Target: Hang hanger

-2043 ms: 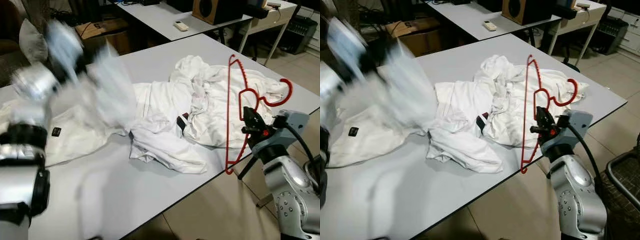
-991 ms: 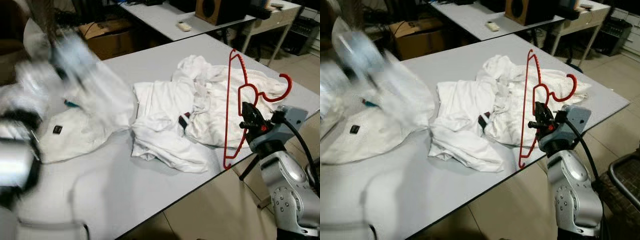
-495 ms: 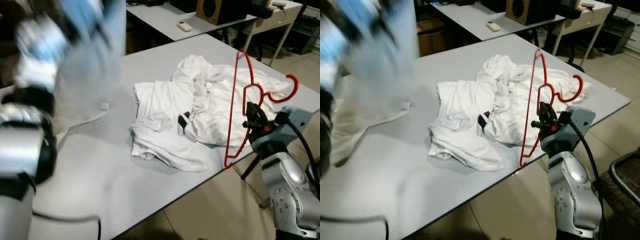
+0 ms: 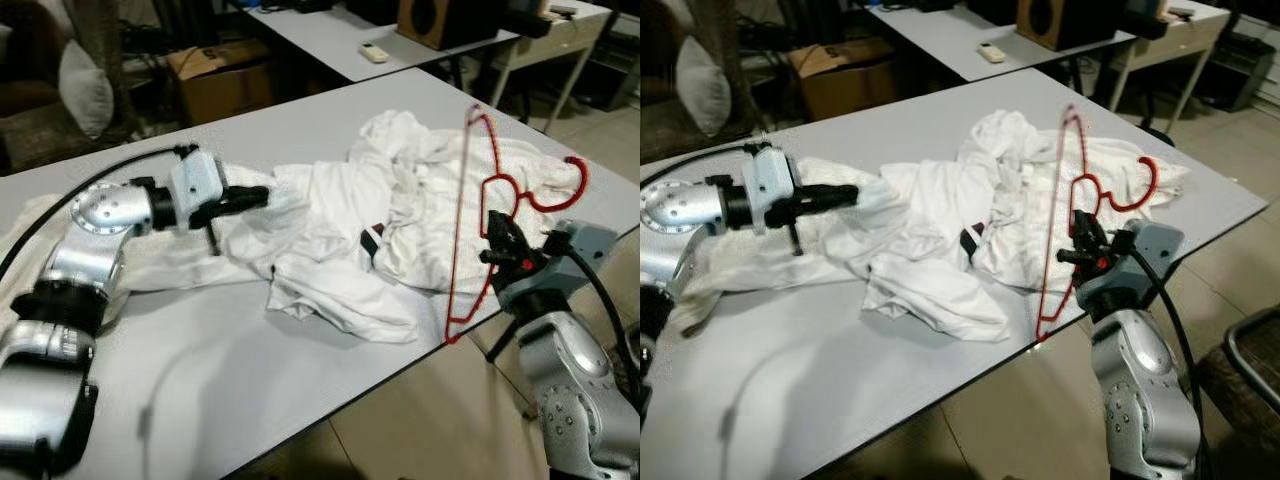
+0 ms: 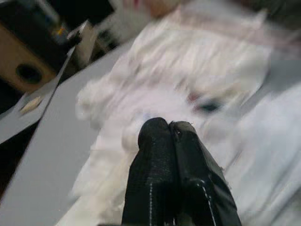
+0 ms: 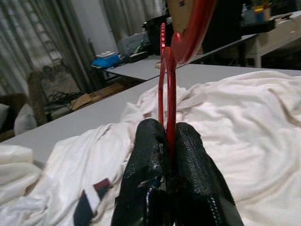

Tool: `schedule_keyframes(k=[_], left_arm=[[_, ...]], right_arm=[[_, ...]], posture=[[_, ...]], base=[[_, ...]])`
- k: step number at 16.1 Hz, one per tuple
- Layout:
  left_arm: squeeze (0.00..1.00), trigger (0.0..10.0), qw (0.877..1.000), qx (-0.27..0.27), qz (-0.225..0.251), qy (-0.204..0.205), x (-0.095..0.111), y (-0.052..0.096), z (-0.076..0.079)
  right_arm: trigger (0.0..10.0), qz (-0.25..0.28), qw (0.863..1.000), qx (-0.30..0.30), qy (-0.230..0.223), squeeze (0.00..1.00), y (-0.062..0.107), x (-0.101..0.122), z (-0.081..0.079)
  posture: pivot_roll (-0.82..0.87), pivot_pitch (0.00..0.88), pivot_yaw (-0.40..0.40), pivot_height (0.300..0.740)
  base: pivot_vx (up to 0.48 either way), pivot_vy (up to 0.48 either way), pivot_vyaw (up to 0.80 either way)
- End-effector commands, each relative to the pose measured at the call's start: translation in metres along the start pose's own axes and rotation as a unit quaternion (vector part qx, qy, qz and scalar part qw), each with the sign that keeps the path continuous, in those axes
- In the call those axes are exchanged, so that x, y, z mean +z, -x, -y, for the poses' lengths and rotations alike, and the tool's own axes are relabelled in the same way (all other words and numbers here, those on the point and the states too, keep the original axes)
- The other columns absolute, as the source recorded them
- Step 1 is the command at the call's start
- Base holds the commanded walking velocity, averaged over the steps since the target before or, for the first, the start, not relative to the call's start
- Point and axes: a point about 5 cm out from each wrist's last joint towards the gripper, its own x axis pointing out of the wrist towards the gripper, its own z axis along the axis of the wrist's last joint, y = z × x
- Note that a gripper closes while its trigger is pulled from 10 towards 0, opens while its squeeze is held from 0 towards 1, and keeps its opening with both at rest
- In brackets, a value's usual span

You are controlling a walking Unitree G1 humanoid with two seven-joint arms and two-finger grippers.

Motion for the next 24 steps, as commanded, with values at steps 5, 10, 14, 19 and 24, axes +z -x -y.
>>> schedule_keyframes(k=[5, 10, 14, 19, 24], left_arm=[[1.00, 10.0, 0.989, -0.025, 0.109, 0.100, 0.032, -0.014, 0.022], [1.00, 10.0, 0.984, 0.102, 0.002, 0.143, 0.004, 0.020, 0.005], [1.00, 10.0, 0.970, 0.066, -0.143, 0.183, -0.035, 0.034, 0.032], [0.00, 10.0, 0.908, 0.151, -0.110, 0.375, -0.055, 0.022, 0.043], [0.00, 10.0, 0.883, 0.228, -0.182, 0.368, -0.075, 0.028, 0.046]], right_arm=[[10.0, -0.003, 1.000, 0.004, 0.007, 0.00, 0.001, 0.002, 0.001], [10.0, -0.004, 1.000, -0.003, 0.011, 0.00, 0.003, 0.004, 0.007], [10.0, -0.007, 1.000, -0.003, 0.011, 0.00, 0.003, 0.002, 0.007], [10.0, -0.010, 1.000, -0.001, 0.008, 0.00, 0.003, 0.001, 0.005], [10.0, -0.009, 1.000, -0.003, 0.011, 0.00, 0.004, 0.002, 0.006]], posture=[[-0.18, 0.000, 0.039, 0.740], [-0.19, 0.000, 0.035, 0.740], [-0.18, 0.000, 0.034, 0.740], [-0.18, 0.000, 0.034, 0.740], [-0.19, 0.000, 0.038, 0.740]], base=[[0.000, 0.000, 0.00], [0.000, 0.000, 0.00], [0.000, 0.000, 0.00], [0.000, 0.000, 0.00], [0.000, 0.000, 0.00]])
